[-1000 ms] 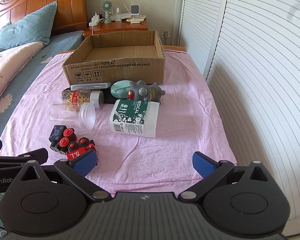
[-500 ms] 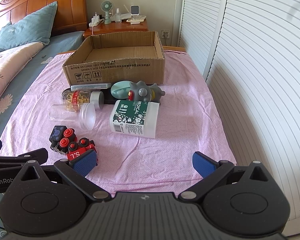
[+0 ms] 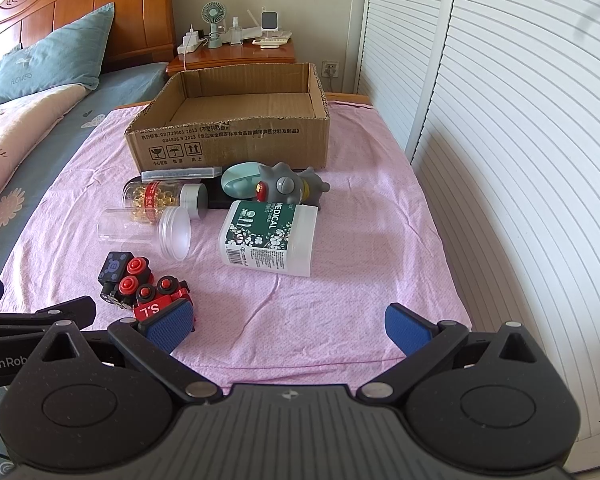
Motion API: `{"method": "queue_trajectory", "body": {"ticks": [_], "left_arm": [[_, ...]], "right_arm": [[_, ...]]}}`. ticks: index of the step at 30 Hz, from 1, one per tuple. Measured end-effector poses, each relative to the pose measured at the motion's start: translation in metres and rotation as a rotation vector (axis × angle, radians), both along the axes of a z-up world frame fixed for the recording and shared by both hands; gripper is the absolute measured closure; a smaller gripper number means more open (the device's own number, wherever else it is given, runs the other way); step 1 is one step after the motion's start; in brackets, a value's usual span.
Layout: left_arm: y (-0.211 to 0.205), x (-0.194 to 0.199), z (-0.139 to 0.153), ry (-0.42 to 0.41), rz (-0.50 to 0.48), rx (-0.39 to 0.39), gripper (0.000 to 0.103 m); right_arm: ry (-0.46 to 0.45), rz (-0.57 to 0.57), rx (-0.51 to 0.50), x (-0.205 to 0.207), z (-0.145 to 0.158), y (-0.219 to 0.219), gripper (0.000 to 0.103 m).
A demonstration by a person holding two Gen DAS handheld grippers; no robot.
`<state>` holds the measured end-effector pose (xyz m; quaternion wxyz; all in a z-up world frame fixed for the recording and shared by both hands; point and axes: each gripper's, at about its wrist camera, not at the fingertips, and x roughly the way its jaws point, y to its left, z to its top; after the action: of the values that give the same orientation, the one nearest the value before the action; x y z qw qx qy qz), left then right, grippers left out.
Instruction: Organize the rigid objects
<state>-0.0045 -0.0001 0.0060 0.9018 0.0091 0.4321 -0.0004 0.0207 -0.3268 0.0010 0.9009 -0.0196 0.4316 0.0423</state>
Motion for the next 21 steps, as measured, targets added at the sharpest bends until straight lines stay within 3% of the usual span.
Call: {"method": "queue_trajectory", "body": {"ticks": [11,21], "left_arm": [[-0.004,0.002,0.001,-0.010,-0.021,0.026,0.001],[0.001,0.013,0.002,-0.081,-0.090,0.038,0.001]], "right_arm": [[-0.003,0.005,-0.007,0.002,0.001,0.001,0.000],[-0.038,0.036,-0.010,0.009,0.003,-0.001,0.000]]}}
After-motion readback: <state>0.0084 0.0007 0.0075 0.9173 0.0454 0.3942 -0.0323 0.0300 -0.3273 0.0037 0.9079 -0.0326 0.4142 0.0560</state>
